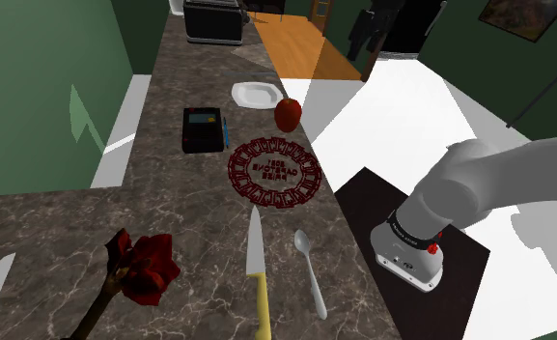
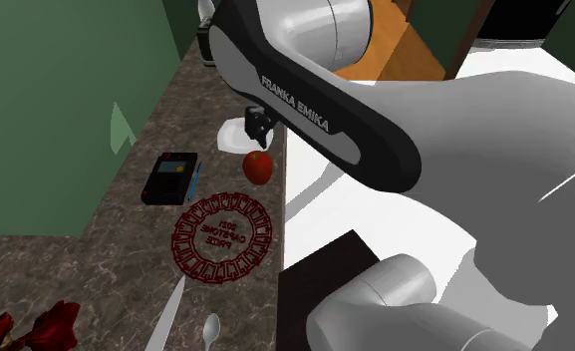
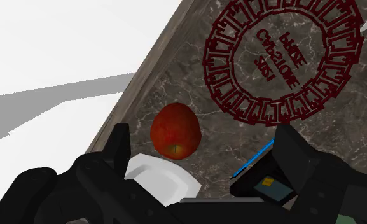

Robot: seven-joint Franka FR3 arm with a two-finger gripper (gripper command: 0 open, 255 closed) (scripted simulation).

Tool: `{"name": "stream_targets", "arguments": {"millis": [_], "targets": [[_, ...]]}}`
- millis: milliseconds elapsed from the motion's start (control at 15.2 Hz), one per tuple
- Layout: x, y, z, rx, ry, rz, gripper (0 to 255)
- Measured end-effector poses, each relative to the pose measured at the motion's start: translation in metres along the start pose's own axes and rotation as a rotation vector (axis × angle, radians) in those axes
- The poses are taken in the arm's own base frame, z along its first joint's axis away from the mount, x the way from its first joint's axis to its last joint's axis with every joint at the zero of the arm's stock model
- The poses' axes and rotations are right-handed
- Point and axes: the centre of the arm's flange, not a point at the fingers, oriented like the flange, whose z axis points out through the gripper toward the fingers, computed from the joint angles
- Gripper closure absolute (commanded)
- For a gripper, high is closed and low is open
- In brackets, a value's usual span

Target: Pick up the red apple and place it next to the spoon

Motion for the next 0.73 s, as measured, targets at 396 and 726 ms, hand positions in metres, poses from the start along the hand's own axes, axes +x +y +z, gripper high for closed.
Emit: {"name": "stream_targets", "arguments": {"millis": [396,726], "targets": [[0.05,0.004,0.035,0.013,-0.06,0.018,0],[0.108,0.011,0.079,0.029,-0.136,0.041,0]]}}
